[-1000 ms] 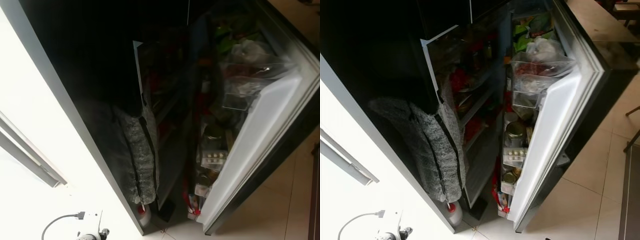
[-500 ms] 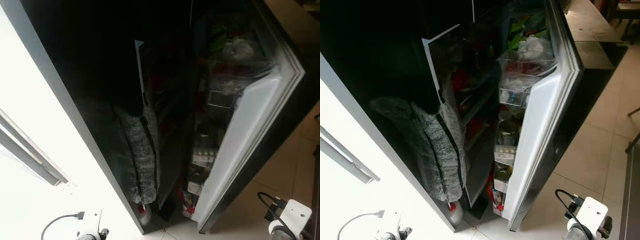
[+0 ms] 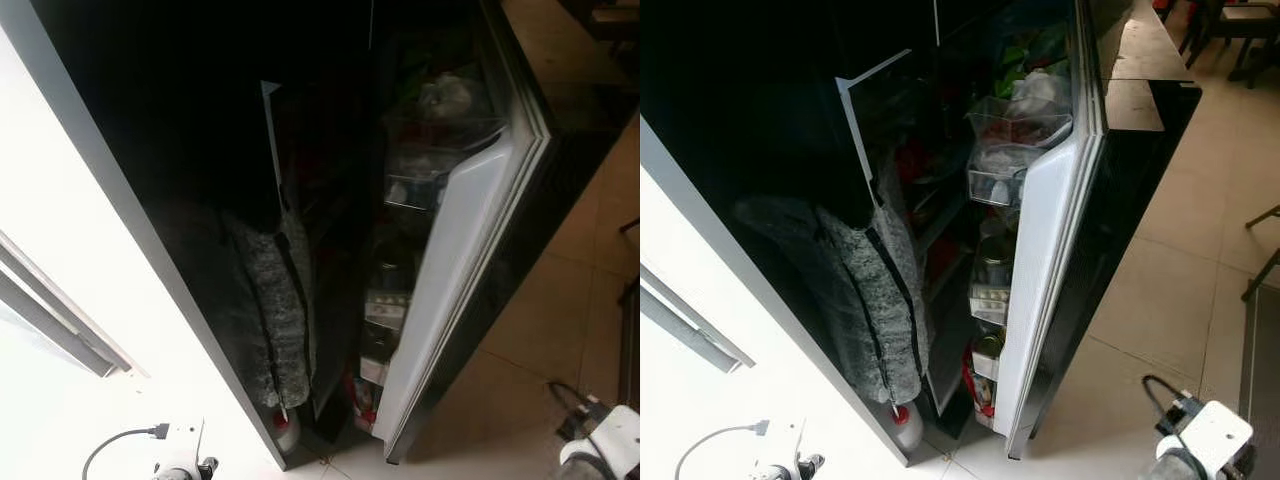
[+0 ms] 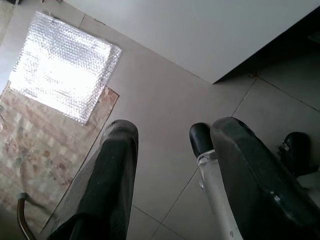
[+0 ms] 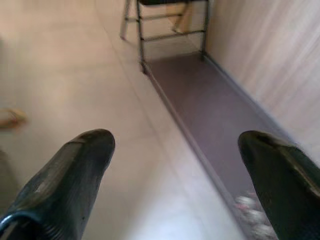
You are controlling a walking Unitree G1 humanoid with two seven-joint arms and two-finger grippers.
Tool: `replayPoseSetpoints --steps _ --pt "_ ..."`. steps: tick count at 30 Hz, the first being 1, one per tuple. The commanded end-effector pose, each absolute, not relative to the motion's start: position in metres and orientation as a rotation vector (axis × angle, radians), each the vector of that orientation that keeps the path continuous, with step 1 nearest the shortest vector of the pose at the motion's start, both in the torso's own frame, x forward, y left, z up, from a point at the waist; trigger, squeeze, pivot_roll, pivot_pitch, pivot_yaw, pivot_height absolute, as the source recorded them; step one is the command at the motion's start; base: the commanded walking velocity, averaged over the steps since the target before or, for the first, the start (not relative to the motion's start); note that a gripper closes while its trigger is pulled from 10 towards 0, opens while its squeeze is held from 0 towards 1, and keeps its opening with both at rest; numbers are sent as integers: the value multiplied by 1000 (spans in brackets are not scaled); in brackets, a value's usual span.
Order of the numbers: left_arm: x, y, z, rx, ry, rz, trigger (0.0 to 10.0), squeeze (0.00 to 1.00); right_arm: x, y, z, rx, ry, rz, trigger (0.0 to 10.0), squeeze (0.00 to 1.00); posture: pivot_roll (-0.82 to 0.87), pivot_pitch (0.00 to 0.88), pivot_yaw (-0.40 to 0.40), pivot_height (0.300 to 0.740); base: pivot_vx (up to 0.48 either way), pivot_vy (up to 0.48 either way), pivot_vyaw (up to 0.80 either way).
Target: Restocking fridge
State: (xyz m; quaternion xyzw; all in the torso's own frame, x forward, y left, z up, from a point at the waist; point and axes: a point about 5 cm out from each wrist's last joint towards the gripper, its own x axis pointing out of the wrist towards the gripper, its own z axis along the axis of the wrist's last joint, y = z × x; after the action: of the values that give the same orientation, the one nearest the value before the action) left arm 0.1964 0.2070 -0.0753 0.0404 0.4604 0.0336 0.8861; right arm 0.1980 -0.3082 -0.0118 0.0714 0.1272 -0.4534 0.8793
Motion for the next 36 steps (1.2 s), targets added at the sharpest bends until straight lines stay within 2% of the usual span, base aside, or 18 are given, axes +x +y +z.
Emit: replayPoseSetpoints --steps 1,9,16,19,21,25,28,36 --pt "193 211 -77 91 976 72 10000 0 207 -309 -2 186 194 -929 10000 0 -232 28 51 740 0 0 0" --pt "193 211 -77 98 975 62 10000 0 217 -328 20 268 56 -996 10000 0 -229 29 54 740 0 0 0" --pt "193 211 -76 101 977 58 10000 0 215 -341 24 309 53 -958 10000 0 -232 30 56 740 0 0 0" --pt "193 211 -76 104 976 55 10000 0 218 -341 20 349 98 -849 10000 0 -233 30 56 740 0 0 0" --pt "193 211 -76 106 975 57 10000 0 223 -335 14 293 201 -684 10000 0 -236 32 58 740 0 0 0" --pt "194 211 -76 109 974 61 10000 0 229 -328 14 257 243 -505 10000 0 -234 32 59 740 0 0 0" --pt "194 212 -76 108 973 67 10000 0 235 -327 21 221 221 -437 10000 0 -233 26 60 740 0 0 0" --pt "194 212 -76 110 973 68 10000 0 245 -323 27 288 201 -366 10000 0 -228 27 63 740 0 0 0"
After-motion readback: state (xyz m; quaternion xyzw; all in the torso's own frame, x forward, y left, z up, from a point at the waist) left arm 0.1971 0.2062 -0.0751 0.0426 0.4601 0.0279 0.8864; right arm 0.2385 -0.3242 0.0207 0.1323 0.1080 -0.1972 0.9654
